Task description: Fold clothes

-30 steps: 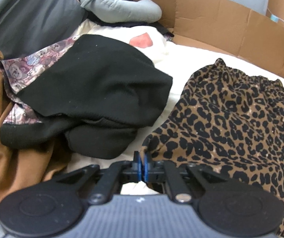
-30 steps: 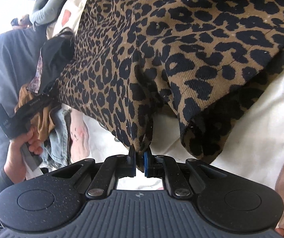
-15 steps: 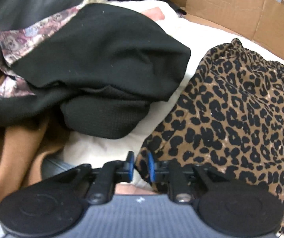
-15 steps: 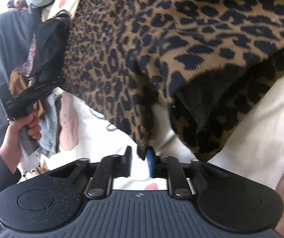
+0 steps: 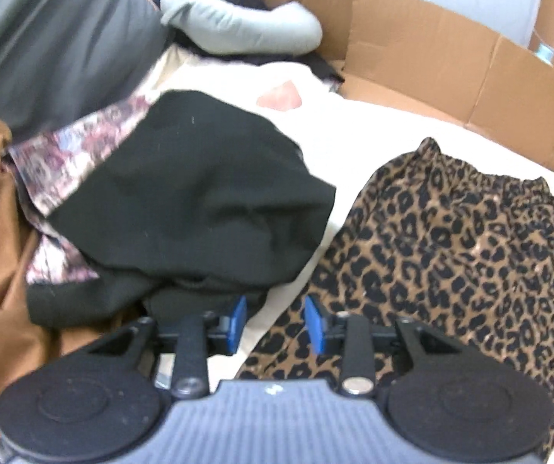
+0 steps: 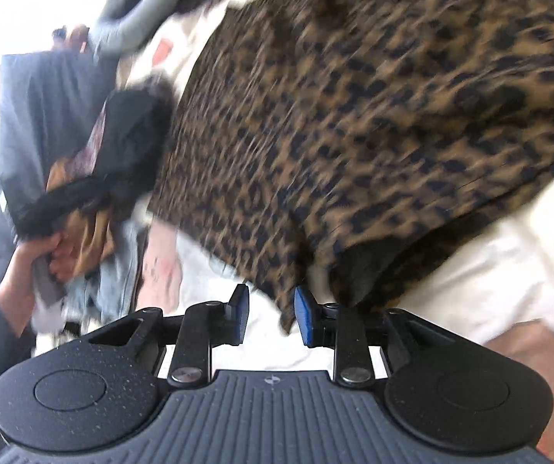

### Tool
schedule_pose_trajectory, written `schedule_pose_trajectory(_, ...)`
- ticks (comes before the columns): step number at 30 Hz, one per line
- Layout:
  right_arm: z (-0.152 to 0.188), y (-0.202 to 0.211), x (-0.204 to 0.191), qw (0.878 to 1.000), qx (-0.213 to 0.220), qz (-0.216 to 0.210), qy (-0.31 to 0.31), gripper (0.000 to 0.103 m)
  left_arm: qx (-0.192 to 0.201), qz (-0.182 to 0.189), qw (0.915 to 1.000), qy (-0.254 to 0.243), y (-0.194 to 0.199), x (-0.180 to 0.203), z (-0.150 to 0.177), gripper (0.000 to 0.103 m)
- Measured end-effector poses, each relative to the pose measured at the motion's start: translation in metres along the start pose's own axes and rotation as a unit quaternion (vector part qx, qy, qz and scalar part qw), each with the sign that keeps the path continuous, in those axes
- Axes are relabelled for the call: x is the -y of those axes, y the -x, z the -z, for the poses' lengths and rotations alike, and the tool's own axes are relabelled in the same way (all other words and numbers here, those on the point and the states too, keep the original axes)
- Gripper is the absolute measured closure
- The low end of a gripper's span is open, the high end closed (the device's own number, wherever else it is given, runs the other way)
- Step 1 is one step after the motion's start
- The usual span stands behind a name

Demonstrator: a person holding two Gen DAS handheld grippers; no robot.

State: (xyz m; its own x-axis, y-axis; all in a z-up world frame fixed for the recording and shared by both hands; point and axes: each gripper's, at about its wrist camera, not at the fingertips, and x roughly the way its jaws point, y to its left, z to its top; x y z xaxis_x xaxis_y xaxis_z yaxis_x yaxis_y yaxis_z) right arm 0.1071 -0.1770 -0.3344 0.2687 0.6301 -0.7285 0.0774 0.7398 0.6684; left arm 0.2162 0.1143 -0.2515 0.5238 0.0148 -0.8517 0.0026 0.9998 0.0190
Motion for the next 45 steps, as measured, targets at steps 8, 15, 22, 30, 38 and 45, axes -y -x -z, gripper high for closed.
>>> schedule_pose_trajectory(8,0.002,0.038,0.067,0.989,0.113,0.027,-0.091,0.071,0.015,-0.008,0.9998,-0.012,0.045,0.013,-0.024,0.064)
schedule_pose_trajectory(15,0.002,0.029,0.118,0.972,0.155,0.019,-0.176,0.057,0.012,-0.037,0.9992,-0.009,0.082,0.012,-0.03,0.061)
schedule_pose_trajectory(22,0.005,0.015,0.156,0.947,0.186,-0.018,-0.26,0.054,-0.001,-0.074,0.9968,-0.028,0.111,0.012,-0.031,0.059)
schedule_pose_trajectory(30,0.004,0.009,0.17,0.937,0.196,-0.026,-0.286,0.103,0.003,-0.085,0.9956,-0.039,0.125,0.027,-0.053,0.059)
schedule_pose_trajectory(38,0.027,0.035,0.162,0.941,0.199,0.0,-0.275,0.103,0.024,-0.056,0.9958,-0.068,0.12,0.057,-0.076,0.052)
schedule_pose_trajectory(45,0.026,0.093,0.147,0.946,0.204,0.053,-0.247,0.103,0.022,-0.009,0.9968,-0.076,0.088,0.074,-0.081,0.052)
